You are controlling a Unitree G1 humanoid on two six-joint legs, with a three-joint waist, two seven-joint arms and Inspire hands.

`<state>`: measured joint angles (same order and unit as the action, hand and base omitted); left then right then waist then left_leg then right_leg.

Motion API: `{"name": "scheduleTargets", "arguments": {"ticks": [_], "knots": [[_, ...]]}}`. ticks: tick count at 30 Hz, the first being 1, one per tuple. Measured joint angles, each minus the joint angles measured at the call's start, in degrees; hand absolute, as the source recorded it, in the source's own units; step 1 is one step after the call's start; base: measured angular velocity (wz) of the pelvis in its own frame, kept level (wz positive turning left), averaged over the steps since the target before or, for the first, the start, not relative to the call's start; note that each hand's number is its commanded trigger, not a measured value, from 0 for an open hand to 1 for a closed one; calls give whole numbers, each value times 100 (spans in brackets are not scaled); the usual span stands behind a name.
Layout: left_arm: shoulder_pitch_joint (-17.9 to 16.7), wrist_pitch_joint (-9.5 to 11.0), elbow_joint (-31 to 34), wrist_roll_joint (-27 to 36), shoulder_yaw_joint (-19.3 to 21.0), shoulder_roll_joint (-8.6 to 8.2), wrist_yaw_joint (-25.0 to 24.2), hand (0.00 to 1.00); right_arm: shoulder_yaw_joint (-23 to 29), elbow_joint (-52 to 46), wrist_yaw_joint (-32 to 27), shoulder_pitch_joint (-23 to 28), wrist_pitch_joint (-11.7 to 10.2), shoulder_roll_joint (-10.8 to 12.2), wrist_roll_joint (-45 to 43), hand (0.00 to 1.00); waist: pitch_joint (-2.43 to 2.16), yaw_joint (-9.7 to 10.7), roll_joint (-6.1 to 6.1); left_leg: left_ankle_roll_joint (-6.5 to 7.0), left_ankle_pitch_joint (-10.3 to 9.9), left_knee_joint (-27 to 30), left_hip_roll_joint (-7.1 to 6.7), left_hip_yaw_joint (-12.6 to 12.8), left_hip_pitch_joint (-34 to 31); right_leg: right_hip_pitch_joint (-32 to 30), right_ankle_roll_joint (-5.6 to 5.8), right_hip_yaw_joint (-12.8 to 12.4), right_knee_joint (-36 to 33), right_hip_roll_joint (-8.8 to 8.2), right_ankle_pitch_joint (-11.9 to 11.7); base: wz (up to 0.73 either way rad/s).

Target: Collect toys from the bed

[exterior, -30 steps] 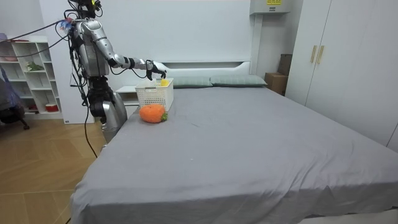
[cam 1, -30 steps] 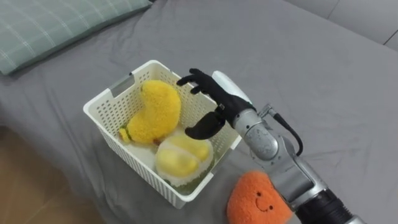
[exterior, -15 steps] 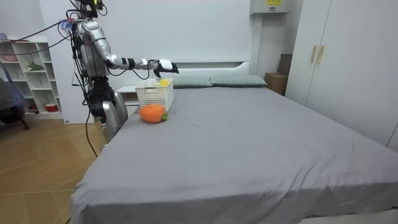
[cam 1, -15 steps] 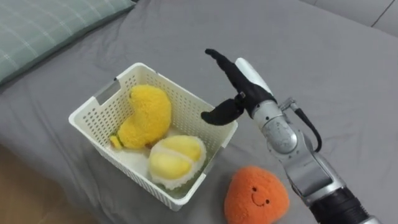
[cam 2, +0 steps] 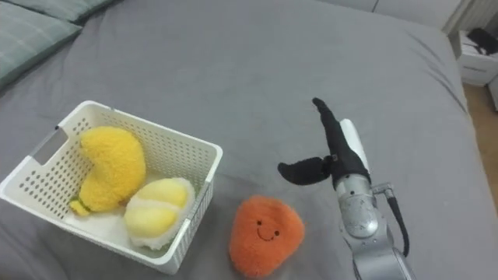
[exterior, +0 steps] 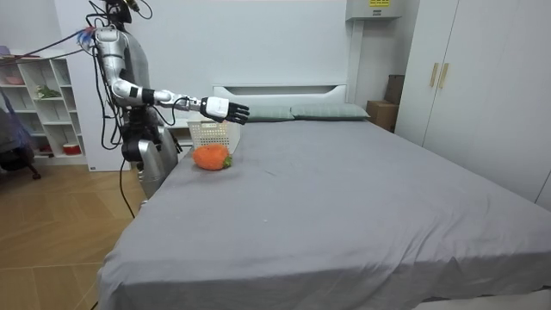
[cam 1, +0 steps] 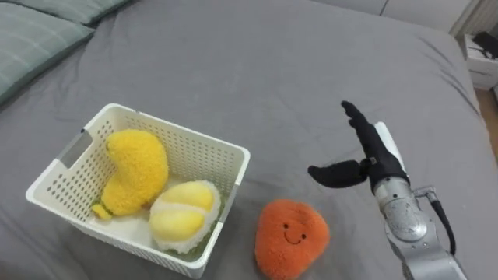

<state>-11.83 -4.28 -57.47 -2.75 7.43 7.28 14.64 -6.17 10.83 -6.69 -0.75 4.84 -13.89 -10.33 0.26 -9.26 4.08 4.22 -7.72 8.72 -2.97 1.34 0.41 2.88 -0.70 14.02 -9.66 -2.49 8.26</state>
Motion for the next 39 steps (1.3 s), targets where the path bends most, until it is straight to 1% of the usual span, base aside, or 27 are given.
{"name": "scheduleTargets", "arguments": {"ticks": [2, 5, 6, 9, 12, 15, 17, 19, 22, 26, 30, 32, 35, 39], "knots": [[-11, 55, -5, 0, 111, -4, 2, 0, 70, 0, 3, 99, -2, 5, 3, 0, -10, 89, -5, -3, -19, 1, 5, 37, 23, 5, 0, -75, 3, 9, 0, -13], [-22, 64, -12, 1, 142, -6, 0, 0, 87, -1, 4, 113, -26, 5, -8, 0, -12, 158, -6, -4, -26, 2, 22, 116, 36, -20, 0, -141, 11, 20, 0, -11], [-41, 66, -11, 10, 142, -12, 0, 0, 112, -1, 4, 183, -99, 6, -8, 0, -26, 169, -5, -4, -25, 3, 25, 142, 58, -42, 0, -168, 12, 22, 0, -11], [-36, 69, -10, 47, 132, -15, 1, 0, 112, 0, 46, 397, -159, 7, -7, 0, -31, 168, -12, 0, -31, -15, 28, 168, 76, -46, 1, -241, 13, 39, 1, -7], [-38, 70, -13, 101, 132, -20, 37, 0, 106, 43, 175, 654, -159, 10, -23, 0, -30, 180, -61, 2, -36, -43, 31, 198, 78, -78, 2, -294, 4, 53, 0, -9], [-25, 108, -12, 104, 120, -20, 113, 0, 92, 274, 220, 662, -159, 25, -45, 0, -23, 252, -88, -1, -38, -46, 33, 199, 81, -79, 2, -304, 2, 53, -1, 0], [-17, 170, -12, 105, 57, -21, 146, 0, 78, 422, 251, 661, -164, 29, -62, 0, -24, 297, -114, -5, -41, -50, 36, 198, 79, -80, 1, -303, 4, 54, -1, 0], [-11, 218, -11, 111, 20, -28, 159, 0, 68, 545, 251, 662, -176, 45, -72, 0, -24, 303, -116, -7, -42, -54, 38, 199, 81, -75, 1, -302, 8, 56, -1, 0], [-12, 223, -11, 114, -102, -38, 228, 0, 52, 698, 258, 694, -179, 85, -116, 0, -23, 299, -116, -7, -43, -62, 36, 202, 81, -78, 1, -300, 12, 58, -1, 0], [-17, 222, 17, 127, -113, -127, 265, 0, 43, 702, 324, 777, -178, 296, -153, 0, -23, 293, -114, -6, -43, -95, 38, 233, 79, -82, 3, -305, 52, 60, 0, -2], [7, 223, 142, 328, -320, -157, 262, 0, -257, 765, 500, 777, -178, 319, -123, 0, -20, 295, -127, -4, -53, -97, 43, 252, 30, -90, 8, -301, 94, 61, -6, 0], [79, 231, 142, 328, -332, -190, 256, 0, -446, 861, 660, 776, -178, 326, -144, 0, -10, 259, -142, -3, -64, -101, 43, 259, 23, -99, 8, -306, 99, 73, -6, 0], [100, 231, 136, 338, -333, -192, 224, 0, -607, 883, 876, 776, -177, 338, -128, 0, 0, 262, -158, 1, -75, -100, 41, 254, 3, -122, 10, -297, 100, 92, -5, 0], [103, 265, 129, 471, -334, -196, 135, 0, -620, 882, 1023, 761, -177, 475, -119, 0, -2, 260, -155, 6, -80, -101, 41, 254, -22, -157, 11, -287, 98, 92, -6, 0]]}}
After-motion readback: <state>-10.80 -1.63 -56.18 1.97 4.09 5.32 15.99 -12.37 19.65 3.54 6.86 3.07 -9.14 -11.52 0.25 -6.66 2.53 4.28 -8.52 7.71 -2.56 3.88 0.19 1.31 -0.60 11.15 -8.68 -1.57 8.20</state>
